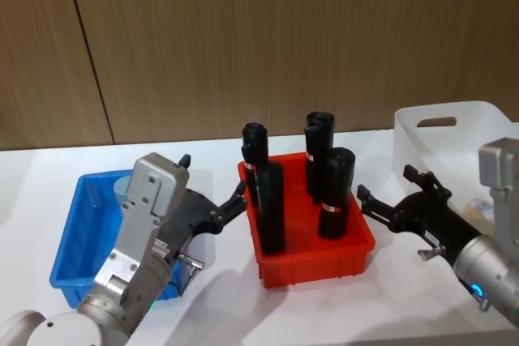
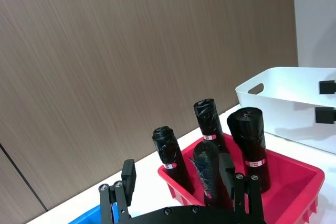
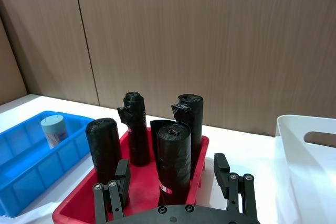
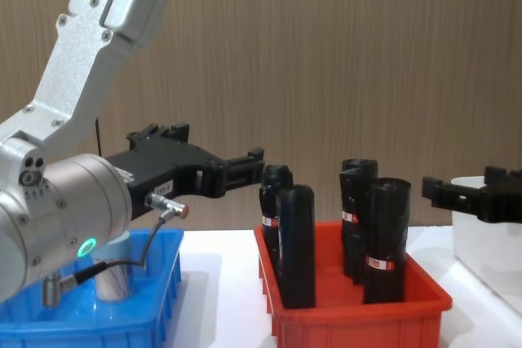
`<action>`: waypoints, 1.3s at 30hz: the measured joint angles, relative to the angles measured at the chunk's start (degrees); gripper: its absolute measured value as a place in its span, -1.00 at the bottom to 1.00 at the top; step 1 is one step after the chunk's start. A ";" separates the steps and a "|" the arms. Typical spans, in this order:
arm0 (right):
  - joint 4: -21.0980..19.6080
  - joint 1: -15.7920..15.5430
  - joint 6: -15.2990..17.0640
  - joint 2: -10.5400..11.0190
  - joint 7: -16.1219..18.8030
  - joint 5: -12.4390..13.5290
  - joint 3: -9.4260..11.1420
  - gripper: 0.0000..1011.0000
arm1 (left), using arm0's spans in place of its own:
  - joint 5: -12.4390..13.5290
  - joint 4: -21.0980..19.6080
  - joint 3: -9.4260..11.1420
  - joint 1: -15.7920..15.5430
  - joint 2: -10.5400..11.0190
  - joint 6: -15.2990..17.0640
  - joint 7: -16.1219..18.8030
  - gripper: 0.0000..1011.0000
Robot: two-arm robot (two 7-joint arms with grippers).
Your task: Pick the cotton swabs from the blue box and place them into the white box.
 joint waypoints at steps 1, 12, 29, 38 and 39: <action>0.50 0.35 -0.05 -0.09 0.38 0.10 0.01 0.98 | 0.00 -0.01 0.00 0.00 0.00 0.00 0.00 0.99; 7.92 5.50 -0.85 -1.22 7.33 1.87 0.23 0.98 | 0.00 0.00 0.00 0.00 0.00 0.00 0.00 0.99; 16.60 11.64 -1.39 -2.95 14.57 1.16 -0.64 0.98 | 0.00 0.00 0.00 0.00 0.00 0.00 0.01 0.99; 22.06 15.02 -1.98 -4.19 16.40 0.26 -1.34 0.98 | 0.00 0.00 0.00 0.00 0.00 0.00 0.01 0.99; 22.77 15.49 -2.10 -4.36 16.59 0.17 -1.43 0.98 | 0.00 0.00 0.00 0.00 0.00 0.00 0.01 0.99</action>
